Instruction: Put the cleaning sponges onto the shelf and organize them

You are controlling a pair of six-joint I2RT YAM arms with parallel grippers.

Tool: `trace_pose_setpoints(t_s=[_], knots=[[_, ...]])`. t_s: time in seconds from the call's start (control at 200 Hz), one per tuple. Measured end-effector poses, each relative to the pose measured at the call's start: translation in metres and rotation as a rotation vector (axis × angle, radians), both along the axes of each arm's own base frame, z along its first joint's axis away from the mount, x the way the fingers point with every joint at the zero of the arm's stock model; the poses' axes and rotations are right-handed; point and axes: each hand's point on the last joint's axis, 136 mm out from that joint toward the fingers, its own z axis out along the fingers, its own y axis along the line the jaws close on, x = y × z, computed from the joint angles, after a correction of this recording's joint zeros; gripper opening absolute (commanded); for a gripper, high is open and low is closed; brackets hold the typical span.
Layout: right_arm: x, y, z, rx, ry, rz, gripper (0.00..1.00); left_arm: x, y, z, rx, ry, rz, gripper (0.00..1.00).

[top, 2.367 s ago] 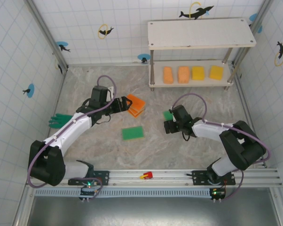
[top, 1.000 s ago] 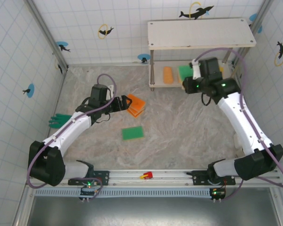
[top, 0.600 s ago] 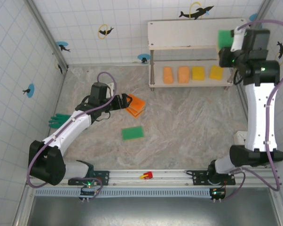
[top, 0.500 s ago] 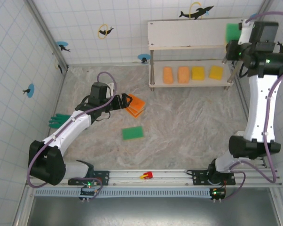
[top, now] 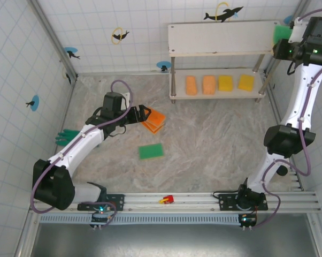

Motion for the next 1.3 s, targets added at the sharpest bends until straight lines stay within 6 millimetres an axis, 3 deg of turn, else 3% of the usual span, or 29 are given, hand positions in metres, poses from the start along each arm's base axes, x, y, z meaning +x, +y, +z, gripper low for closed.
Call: trace_pose_setpoints(t_s=[0.496, 0.856, 1.302], knots=[[0.014, 0.015, 0.025, -0.039, -0.113, 0.095, 0.48, 0.003, -0.001, -0.003, 0.005, 0.009, 0.002, 0.98], [0.041, 0.013, -0.005, -0.035, -0.087, 0.124, 0.49, 0.004, -0.001, -0.005, 0.007, 0.014, 0.002, 0.98], [0.047, 0.019, -0.007, -0.063, -0.092, 0.132, 0.55, 0.004, -0.001, -0.01, 0.012, 0.025, 0.002, 0.98]])
